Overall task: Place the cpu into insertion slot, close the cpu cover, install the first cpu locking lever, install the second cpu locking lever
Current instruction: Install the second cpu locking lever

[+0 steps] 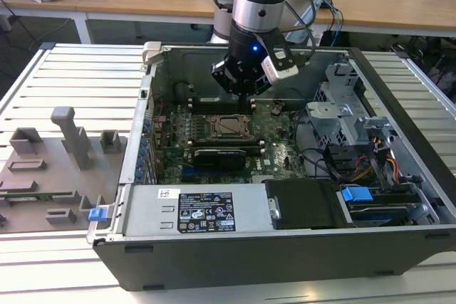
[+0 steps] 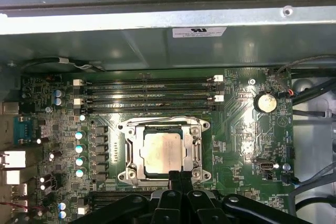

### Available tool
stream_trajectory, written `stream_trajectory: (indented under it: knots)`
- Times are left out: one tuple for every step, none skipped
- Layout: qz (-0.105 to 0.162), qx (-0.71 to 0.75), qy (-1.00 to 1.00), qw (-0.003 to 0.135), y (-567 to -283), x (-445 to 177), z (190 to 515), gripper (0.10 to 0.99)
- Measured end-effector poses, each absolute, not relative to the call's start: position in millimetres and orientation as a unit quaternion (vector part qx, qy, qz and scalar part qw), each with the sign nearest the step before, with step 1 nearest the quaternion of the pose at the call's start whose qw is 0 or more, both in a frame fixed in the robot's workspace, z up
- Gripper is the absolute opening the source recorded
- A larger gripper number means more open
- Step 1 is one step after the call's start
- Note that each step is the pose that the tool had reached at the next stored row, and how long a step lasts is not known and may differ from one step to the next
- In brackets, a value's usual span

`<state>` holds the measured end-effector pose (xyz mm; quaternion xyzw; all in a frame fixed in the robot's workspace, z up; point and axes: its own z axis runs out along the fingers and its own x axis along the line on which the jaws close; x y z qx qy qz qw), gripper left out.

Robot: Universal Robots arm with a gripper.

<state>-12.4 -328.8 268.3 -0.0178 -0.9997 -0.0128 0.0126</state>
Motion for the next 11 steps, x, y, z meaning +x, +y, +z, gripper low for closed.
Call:
stream_trajectory:
  knots:
    - [-0.013, -0.018, -1.0, 0.013, -329, -12, 268, 0.106]
    - [-0.013, -0.018, -1.0, 0.013, -329, -12, 268, 0.106]
    - [-0.013, -0.018, -1.0, 0.013, -329, -12, 268, 0.106]
    - [-0.013, -0.018, -1.0, 0.013, -329, -12, 268, 0.106]
    - [-0.013, -0.018, -1.0, 0.013, -329, -12, 269, 0.106]
    - [-0.013, -0.018, -1.0, 0.013, -332, -12, 269, 0.106]
    - [-0.013, -0.018, -1.0, 0.013, -334, -12, 269, 0.106]
    - [-0.013, -0.018, -1.0, 0.013, -336, -13, 268, 0.106]
    - [-0.013, -0.018, -1.0, 0.013, -339, -13, 268, 0.106]
    - [-0.013, -0.018, -1.0, 0.013, -342, -13, 268, 0.106]
    - [-0.013, -0.018, -1.0, 0.013, -344, -13, 268, 0.106]
